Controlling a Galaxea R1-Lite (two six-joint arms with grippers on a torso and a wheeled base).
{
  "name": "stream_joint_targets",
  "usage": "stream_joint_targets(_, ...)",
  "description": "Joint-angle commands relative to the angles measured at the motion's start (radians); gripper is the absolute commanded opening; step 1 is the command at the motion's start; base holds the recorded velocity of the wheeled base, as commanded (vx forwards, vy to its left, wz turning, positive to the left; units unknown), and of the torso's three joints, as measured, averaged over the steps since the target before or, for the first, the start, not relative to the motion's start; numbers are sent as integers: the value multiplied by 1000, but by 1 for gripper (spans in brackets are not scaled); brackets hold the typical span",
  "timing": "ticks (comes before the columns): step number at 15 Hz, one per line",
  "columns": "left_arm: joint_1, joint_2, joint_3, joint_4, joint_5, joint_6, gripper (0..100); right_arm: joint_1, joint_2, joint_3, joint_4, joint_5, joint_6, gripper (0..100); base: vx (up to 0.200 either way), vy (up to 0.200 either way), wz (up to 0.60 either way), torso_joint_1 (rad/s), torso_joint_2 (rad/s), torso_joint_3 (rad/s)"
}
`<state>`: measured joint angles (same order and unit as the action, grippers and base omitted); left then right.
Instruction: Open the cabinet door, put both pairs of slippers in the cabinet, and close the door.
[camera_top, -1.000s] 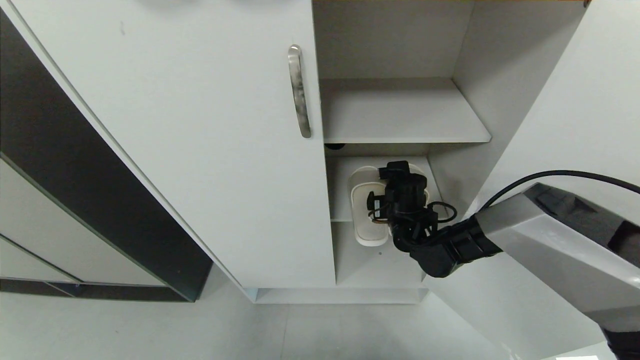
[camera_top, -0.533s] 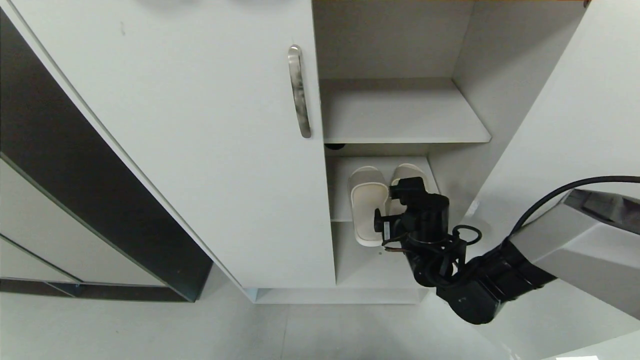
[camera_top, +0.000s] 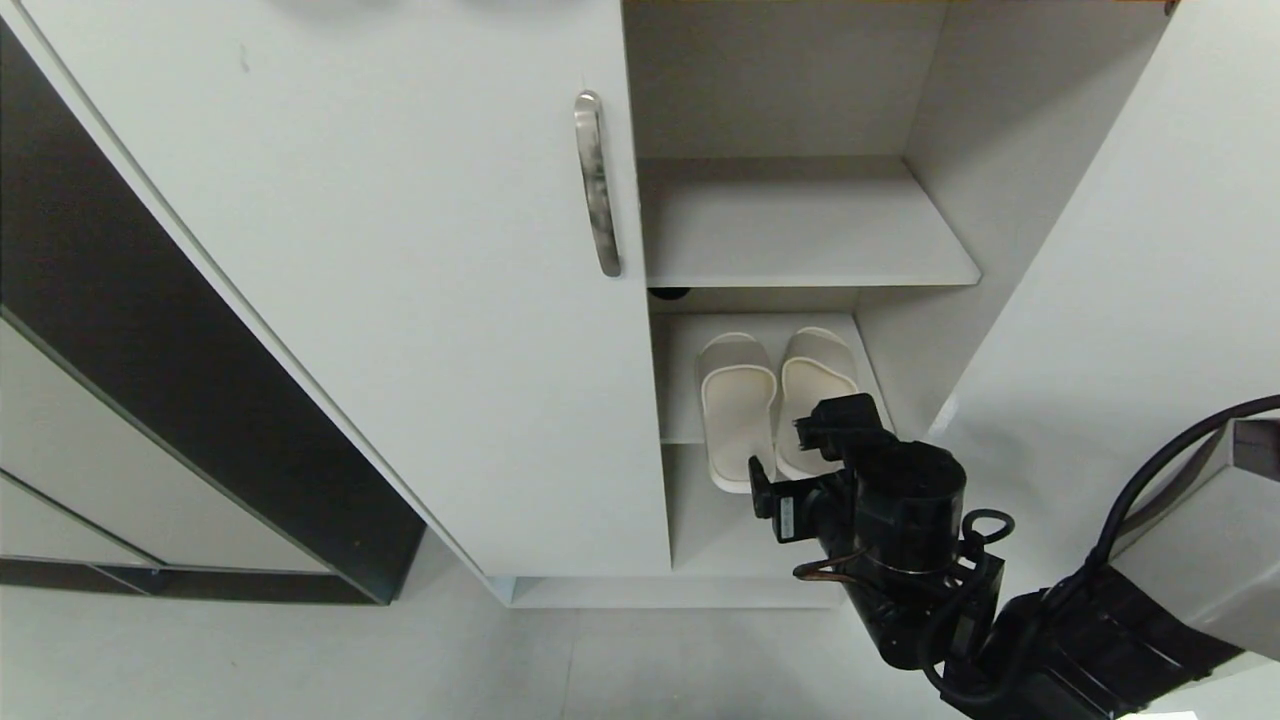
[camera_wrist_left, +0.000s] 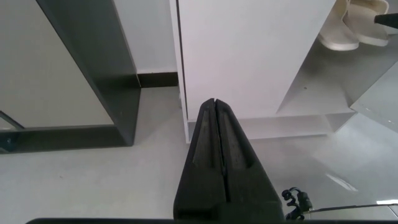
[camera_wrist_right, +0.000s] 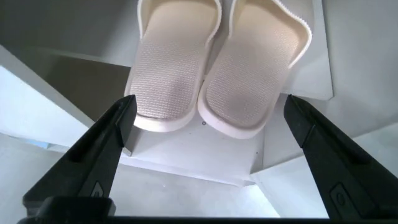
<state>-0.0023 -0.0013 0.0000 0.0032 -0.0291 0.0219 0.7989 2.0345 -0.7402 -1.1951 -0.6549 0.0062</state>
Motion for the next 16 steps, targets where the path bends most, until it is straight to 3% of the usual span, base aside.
stream_joint_targets(1, -1, 1, 0, 0, 0, 0, 0, 2, -5, 5, -1, 0, 0, 100, -200, 0, 0, 2, 2, 7)
stream_joint_targets(4, -1, 1, 0, 0, 0, 0, 0, 2, -3, 10, -1, 1, 0, 100, -200, 0, 0, 2, 4, 2)
stream_joint_targets(16, -1, 3, 0, 0, -3, 0, 0, 3, 16, 27, -54, 0, -3, 100, 0, 0, 0, 0, 0, 0)
